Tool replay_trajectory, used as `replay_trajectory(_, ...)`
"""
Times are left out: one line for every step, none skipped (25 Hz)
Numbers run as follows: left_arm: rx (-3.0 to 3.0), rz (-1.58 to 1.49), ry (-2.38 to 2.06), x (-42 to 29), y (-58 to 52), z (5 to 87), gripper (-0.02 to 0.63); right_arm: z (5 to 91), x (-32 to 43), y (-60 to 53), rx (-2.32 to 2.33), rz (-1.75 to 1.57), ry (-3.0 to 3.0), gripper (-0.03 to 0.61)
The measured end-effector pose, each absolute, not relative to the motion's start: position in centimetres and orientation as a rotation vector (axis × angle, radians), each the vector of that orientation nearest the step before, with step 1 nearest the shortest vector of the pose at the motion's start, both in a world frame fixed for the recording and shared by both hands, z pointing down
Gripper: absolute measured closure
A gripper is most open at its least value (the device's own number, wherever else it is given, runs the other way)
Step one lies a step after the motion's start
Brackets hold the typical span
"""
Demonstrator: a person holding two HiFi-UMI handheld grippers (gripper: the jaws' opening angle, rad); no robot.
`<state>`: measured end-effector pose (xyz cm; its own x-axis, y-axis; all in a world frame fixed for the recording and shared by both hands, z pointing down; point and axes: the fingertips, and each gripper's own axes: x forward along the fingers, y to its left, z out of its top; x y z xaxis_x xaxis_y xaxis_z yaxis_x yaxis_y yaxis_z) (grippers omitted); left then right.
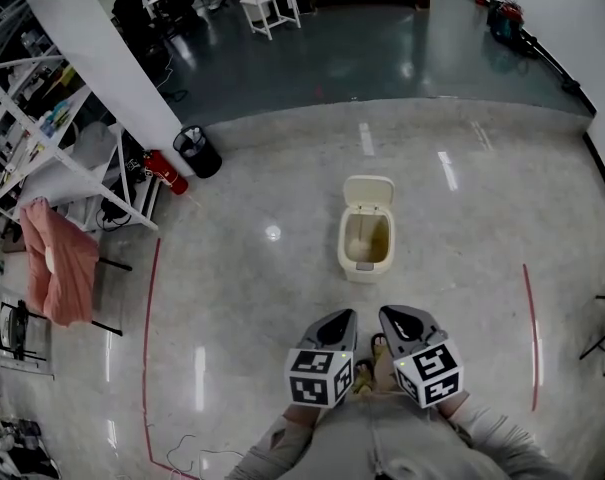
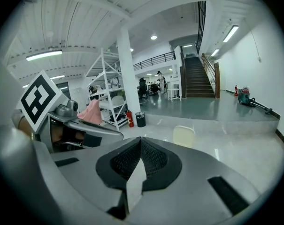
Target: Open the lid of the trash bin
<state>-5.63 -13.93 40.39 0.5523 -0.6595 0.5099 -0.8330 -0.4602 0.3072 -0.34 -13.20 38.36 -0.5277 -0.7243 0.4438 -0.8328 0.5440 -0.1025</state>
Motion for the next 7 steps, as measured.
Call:
replay_trajectory(2.261, 0.433, -1.201, -5.76, -13.96, 40.35, 0.609, 38.30, -0.45, -13.20, 1.279, 0.430, -2.436, 0.579)
replay_trajectory(2.260, 0.432, -1.202, -5.86, -13.98, 40.33, 0.609, 38.23, -0.53, -13.20, 1.279, 0.426, -2.438, 0.580)
replay_trajectory(2.260, 0.431, -1.203, -5.92, -14.01, 40.31, 0.609, 38.18, -0.57, -13.23, 1.280, 0.421, -2.440, 0.580)
replay_trajectory(2.261, 0.431, -1.204, -5.94, -14.07, 40.30, 0.609, 38.13, -0.58, -13.30, 1.281, 0.417, -2.442, 0.579)
replay_trajectory(2.262, 0.432, -1.204, -5.94, -14.19, 40.29, 0.609, 38.09, -0.57, -13.42, 1.283, 0.414, -2.444, 0.580)
replay_trajectory(2.264, 0.433, -1.205, -5.92, -14.33, 40.26, 0.609, 38.06, -0.55, -13.55, 1.286, 0.412, -2.445, 0.578)
replay_trajectory(2.265, 0.434, -1.205, -5.90, -14.49, 40.23, 0.609, 38.02, -0.54, -13.68, 1.288, 0.411, -2.446, 0.579)
